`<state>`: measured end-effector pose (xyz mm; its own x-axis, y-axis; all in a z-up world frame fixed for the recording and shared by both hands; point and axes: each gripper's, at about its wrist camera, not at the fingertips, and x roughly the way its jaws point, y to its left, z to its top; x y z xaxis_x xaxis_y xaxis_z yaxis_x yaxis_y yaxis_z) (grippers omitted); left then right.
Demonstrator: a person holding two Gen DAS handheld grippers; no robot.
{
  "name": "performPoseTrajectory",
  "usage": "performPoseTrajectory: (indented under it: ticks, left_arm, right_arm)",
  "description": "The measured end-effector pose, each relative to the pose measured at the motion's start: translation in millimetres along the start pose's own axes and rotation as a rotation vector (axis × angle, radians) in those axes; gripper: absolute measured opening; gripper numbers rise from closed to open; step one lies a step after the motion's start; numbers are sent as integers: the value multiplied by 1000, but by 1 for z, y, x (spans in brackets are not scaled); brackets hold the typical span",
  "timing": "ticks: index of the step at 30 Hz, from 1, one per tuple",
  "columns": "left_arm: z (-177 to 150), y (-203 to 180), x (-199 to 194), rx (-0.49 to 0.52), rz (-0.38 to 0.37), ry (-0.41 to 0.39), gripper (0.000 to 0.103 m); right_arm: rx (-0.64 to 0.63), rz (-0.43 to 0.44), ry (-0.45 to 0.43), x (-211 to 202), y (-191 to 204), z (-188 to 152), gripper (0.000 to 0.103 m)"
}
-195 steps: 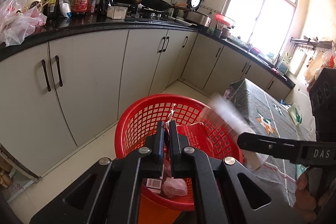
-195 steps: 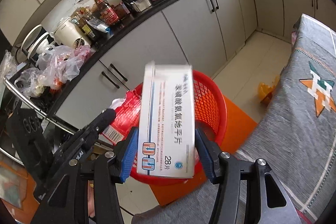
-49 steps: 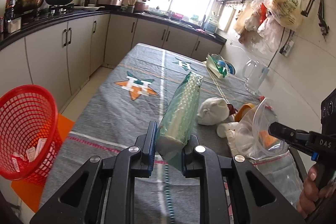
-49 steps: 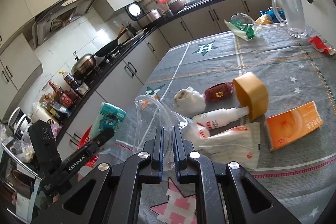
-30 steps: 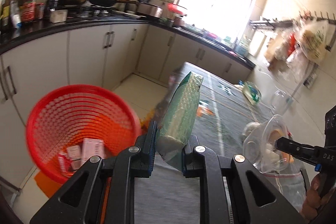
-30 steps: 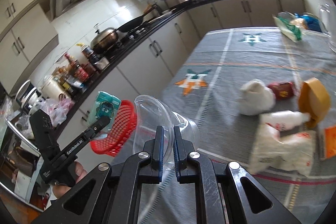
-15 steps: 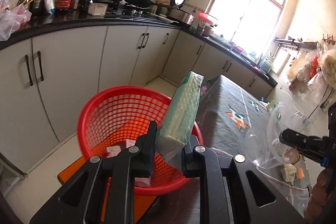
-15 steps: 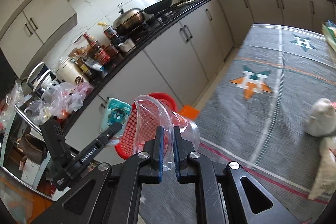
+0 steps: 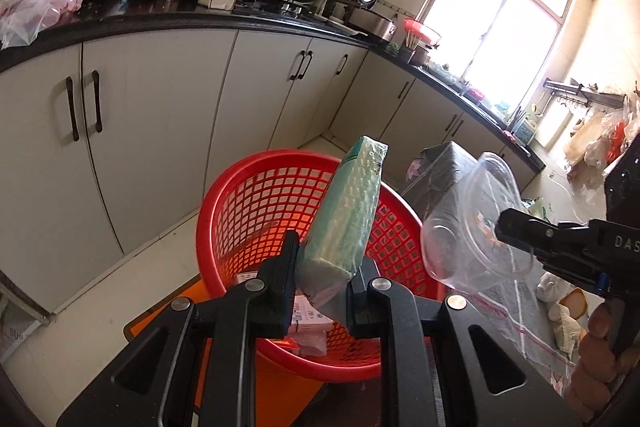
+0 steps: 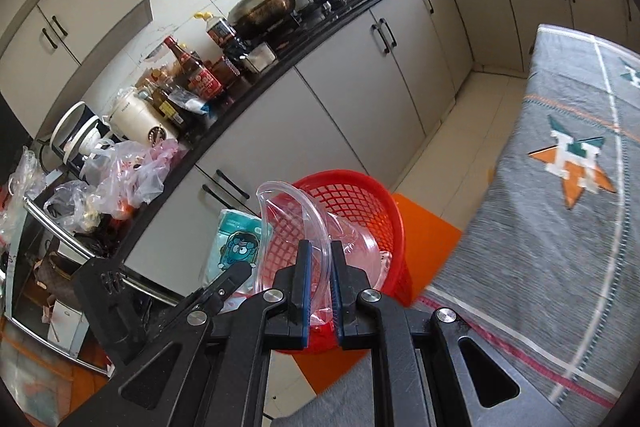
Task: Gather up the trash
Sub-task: 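Carry the tissue pack and cup over the red basket and open both tools, then move both open tools back toward the table items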
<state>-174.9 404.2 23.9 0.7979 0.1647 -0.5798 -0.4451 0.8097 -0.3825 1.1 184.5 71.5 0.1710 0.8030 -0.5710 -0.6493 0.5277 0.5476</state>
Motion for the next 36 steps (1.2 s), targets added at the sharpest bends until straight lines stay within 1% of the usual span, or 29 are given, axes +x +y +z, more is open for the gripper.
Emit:
performPoseTrajectory:
  ticks: [5,9,11,13,14,19,25,29,31,32,36]
  left_arm:
    - [0,5,9,-4,5,14,18]
    - [1,6,10,-12,7,11,23]
    - [0,5,9,-15,2,8,25]
    - [1,5,8,-13,0,6,27]
    - [1,4,7,-14,0,4,28]
    - [2,0,2,-17,-17,-2,28]
    - [1,-13,-6,5,-31,-12,28]
    - [0,-27,-10,28,-42,-15,29]
    - [-2,-35,-12,41,-50,-15,31]
    - [-3,-39,-13,49,-55,-16,33]
    - [-6,-60,-12,87,-77,-5,34]
  right_arm:
    - [2,-5,29,19,-1,1,11]
    - [0,-14,54,26,-2,-1,12]
    - [0,-13,55,28,-2,0,17]
    - [0,-13,47,26,-3,0,27]
    - [-1,-13,44,26,-2,0,27]
    - [-3,-9,17,10,-2,0,27]
    - [13,-14,-12,-14,-7,-6,27]
    - [29,-34,-26,-32,-18,-14,30]
    - [41,-39,-33,-41,-25,-19,31]
    - [47,-46,-38,-46,-30,-22,31]
    - [91,-70,-57,-69,-53,-33,31]
